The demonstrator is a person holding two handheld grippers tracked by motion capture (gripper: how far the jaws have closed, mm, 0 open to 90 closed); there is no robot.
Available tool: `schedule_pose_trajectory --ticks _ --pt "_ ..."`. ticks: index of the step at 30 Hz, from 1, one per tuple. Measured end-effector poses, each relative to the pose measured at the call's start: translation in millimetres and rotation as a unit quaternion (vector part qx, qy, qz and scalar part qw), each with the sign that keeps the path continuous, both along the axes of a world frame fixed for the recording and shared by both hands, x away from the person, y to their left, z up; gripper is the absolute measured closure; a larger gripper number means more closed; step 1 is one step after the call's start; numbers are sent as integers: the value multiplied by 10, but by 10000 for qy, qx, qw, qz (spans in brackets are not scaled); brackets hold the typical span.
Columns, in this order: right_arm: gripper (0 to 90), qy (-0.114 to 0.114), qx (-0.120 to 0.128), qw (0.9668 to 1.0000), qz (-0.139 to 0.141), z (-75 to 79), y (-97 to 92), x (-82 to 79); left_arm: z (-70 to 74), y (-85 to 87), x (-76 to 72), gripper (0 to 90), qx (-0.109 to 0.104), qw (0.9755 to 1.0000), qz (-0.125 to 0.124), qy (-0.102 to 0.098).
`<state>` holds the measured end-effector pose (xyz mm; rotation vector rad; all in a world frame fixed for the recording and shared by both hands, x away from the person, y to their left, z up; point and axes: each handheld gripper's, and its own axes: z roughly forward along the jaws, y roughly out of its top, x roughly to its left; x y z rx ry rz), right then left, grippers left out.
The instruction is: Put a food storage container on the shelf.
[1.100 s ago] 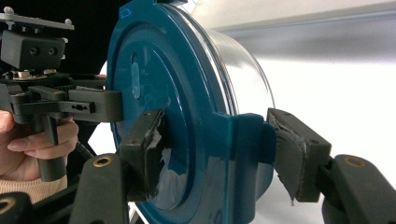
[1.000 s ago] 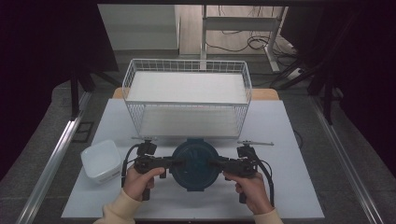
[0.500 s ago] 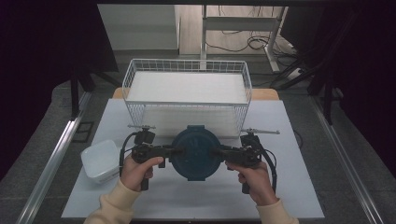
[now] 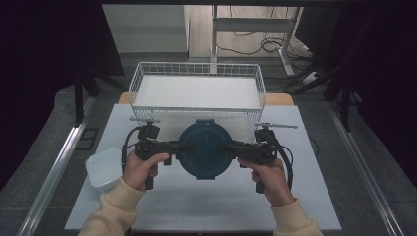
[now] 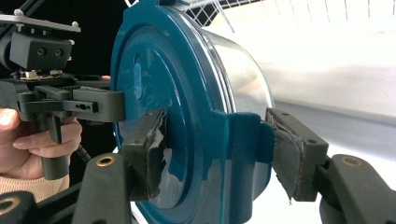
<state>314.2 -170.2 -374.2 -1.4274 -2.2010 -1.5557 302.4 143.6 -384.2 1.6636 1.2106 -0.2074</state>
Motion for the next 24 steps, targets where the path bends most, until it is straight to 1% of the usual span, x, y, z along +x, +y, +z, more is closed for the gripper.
schedule_pose_trajectory --ticks 2,3,7,10,18,24 --pt "407 -24 2 10000 6 65 15 23 32 9 14 361 -1 10000 -6 -20" --pt "407 -24 2 10000 6 65 15 23 50 14 21 361 0 10000 -8 -32" --pt "408 -46 -24 10000 42 144 31 51 117 32 43 361 -11 10000 -15 -74" --pt "409 -112 -58 9999 49 213 42 68 162 44 61 361 -65 9999 -5 -96" --pt "412 -254 -75 9996 80 413 62 125 323 65 108 361 -106 9997 10 -211" --pt "414 -279 -20 9996 80 483 62 187 447 73 192 361 -59 9997 23 -251"
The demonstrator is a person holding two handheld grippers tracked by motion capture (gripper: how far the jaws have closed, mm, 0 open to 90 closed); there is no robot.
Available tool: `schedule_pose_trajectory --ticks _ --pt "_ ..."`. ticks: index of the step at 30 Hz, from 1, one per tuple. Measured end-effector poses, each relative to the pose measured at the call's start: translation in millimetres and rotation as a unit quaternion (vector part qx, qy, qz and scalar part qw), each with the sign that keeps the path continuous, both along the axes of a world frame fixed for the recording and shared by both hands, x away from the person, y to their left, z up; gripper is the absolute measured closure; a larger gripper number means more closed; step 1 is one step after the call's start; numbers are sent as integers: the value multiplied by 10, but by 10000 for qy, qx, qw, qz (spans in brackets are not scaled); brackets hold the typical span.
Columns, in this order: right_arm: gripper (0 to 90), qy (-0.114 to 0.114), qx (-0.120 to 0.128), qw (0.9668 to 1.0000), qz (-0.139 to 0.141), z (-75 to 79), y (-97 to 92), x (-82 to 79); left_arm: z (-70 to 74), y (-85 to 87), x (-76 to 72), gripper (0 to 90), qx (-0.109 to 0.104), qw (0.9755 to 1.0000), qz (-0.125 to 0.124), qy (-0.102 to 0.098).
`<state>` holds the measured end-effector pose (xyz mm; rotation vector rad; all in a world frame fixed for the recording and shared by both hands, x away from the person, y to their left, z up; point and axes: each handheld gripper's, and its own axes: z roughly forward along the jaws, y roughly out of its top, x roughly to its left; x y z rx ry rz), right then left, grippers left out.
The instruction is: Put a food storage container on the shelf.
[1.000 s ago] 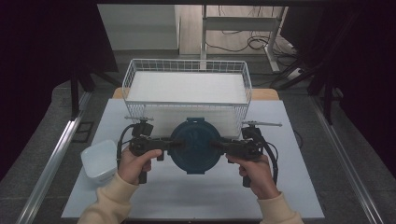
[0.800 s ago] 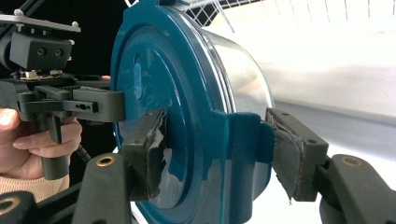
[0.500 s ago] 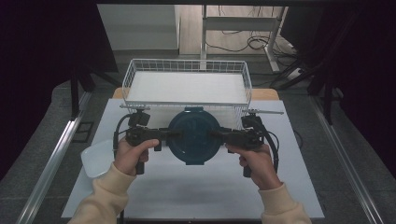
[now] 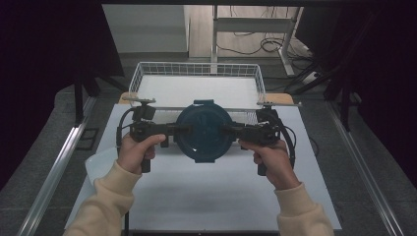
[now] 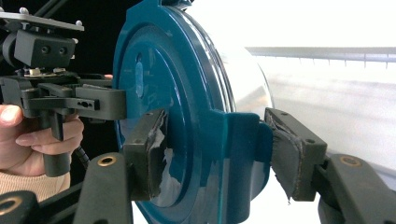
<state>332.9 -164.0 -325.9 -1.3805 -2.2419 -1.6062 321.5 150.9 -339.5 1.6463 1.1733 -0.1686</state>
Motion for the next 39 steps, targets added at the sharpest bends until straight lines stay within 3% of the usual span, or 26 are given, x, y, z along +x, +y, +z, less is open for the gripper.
schedule_pose_trajectory --ticks 18,21,39 --pt "422 -91 115 9999 56 205 35 188 279 60 212 361 -32 9999 64 -124" --pt "424 -187 73 9998 75 253 41 227 300 75 264 360 -75 9999 41 -122" --pt "427 -120 51 9998 136 442 85 548 478 119 568 361 -83 9999 83 -110"
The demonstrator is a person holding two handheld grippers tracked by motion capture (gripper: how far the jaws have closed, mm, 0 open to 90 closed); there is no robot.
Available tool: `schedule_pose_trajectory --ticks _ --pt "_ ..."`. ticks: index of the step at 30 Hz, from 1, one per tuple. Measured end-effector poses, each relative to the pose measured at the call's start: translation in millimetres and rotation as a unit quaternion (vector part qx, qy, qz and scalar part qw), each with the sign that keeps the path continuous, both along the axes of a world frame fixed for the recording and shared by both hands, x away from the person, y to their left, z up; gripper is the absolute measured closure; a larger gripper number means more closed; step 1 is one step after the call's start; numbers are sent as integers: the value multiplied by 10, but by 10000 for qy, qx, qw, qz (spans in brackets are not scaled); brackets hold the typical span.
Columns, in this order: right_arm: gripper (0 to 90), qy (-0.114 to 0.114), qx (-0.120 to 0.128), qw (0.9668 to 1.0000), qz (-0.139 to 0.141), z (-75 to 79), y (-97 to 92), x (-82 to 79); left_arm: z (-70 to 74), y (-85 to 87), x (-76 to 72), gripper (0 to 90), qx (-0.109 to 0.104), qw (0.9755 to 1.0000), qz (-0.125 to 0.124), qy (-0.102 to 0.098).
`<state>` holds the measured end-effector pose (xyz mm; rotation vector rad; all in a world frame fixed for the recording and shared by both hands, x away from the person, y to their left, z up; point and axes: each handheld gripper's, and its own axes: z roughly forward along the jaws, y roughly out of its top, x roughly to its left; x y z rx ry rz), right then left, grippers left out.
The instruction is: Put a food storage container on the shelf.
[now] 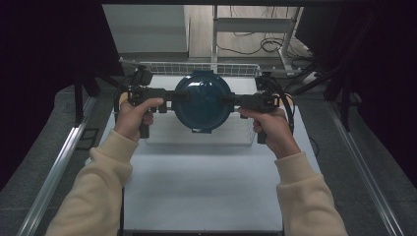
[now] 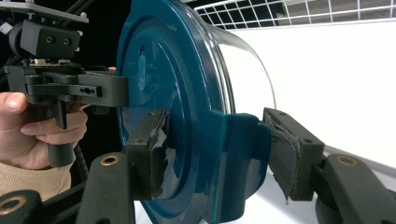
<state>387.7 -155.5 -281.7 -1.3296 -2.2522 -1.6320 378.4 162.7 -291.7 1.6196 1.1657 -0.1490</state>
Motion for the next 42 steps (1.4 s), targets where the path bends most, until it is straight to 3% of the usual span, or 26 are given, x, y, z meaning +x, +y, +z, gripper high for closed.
schedule_pose_trajectory --ticks 14,19,27,35,42 --pt "427 55 -56 10000 31 142 72 340 85 81 316 361 -86 9999 46 97" --pt "427 98 -113 9999 34 161 104 471 46 113 444 361 -182 9996 60 214" --pt "428 247 -65 9997 8 80 111 700 -5 120 646 360 -165 9992 52 362" --pt "429 474 -51 9989 -17 -36 119 854 -143 133 811 360 -173 9982 56 579" --pt "425 684 153 9973 -204 -108 129 994 -218 147 939 364 -368 9960 278 768"
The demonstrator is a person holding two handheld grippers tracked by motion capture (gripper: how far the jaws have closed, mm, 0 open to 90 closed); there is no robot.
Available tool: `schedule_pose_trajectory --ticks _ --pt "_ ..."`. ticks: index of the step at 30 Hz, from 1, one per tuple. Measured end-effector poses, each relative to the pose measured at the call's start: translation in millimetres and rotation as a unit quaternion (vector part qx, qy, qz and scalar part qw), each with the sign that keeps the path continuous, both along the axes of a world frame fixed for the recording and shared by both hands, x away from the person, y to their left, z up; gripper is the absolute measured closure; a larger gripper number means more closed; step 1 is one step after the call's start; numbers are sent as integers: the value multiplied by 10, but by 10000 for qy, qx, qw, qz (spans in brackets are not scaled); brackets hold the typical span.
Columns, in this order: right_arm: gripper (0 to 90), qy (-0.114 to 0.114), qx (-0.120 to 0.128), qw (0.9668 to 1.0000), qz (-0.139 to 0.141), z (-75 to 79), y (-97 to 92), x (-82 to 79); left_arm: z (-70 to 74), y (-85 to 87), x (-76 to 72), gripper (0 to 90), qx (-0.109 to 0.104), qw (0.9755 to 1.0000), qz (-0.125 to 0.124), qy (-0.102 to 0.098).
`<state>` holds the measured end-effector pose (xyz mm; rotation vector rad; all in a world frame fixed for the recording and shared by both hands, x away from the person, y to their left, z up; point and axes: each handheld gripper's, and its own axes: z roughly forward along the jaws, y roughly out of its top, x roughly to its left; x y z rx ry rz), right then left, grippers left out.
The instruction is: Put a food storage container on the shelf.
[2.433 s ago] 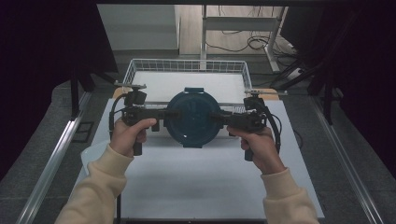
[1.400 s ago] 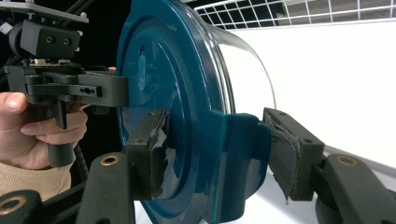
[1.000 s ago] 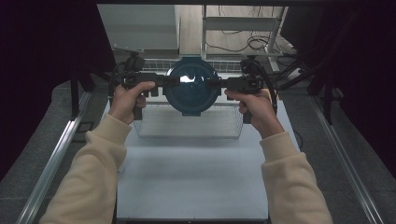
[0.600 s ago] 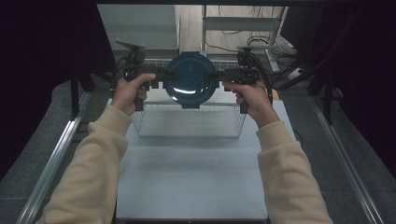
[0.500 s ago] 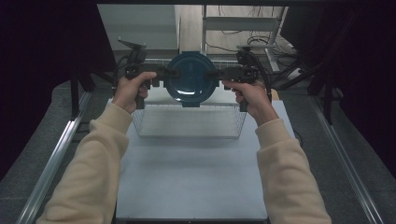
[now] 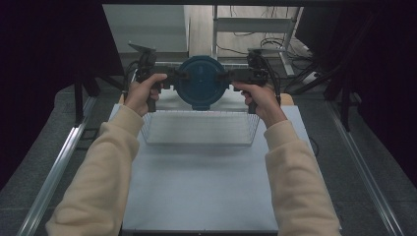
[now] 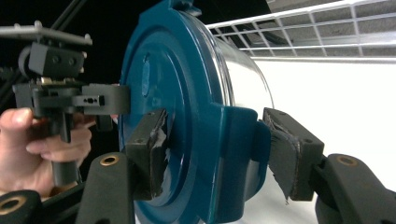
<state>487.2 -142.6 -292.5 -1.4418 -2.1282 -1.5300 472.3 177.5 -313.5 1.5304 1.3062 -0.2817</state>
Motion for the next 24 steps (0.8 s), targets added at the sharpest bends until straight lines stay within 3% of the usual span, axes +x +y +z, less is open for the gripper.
schedule_pose_trajectory --ticks 9,15,21,24 --pt "393 520 244 9977 -365 -134 13 210 -146 -18 168 357 -274 9987 313 298" --pt "383 879 427 9939 -515 -221 -18 278 -201 -41 214 355 -344 9982 391 297" --pt "377 890 517 9934 -514 -270 -51 280 -209 -61 211 353 -351 9982 433 230" --pt "287 704 354 9955 -525 -257 -18 248 -200 -67 193 300 -387 9982 431 163"
